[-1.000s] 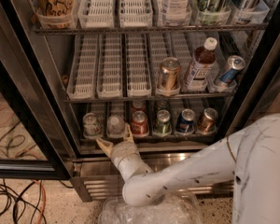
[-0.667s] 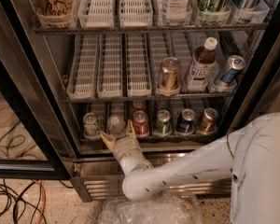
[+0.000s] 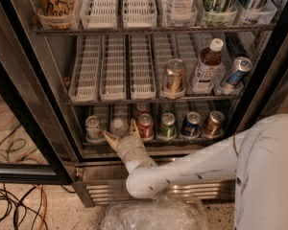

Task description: Pick water bottle from bottom shelf of fridge

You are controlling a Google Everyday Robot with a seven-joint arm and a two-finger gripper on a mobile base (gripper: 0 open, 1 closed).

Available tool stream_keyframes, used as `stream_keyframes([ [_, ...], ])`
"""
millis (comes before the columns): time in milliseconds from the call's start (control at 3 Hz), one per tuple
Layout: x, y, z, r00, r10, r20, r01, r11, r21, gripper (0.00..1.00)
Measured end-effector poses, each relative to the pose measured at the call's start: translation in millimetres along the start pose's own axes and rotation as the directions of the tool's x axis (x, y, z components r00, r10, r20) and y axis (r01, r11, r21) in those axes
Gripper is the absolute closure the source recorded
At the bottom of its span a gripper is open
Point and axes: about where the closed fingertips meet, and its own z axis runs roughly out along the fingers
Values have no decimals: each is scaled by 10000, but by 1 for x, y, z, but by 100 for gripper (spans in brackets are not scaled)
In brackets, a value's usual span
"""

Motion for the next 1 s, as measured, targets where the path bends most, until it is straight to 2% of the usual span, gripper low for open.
stream_keyframes([
  [333, -1, -1, 10, 10000, -18, -36, 18, 9999, -104, 27],
  [667, 1, 1, 16, 10000, -11, -94, 9, 9998, -211, 45],
  [1000, 1, 1, 16, 10000, -11, -94, 9, 9998, -211, 68],
])
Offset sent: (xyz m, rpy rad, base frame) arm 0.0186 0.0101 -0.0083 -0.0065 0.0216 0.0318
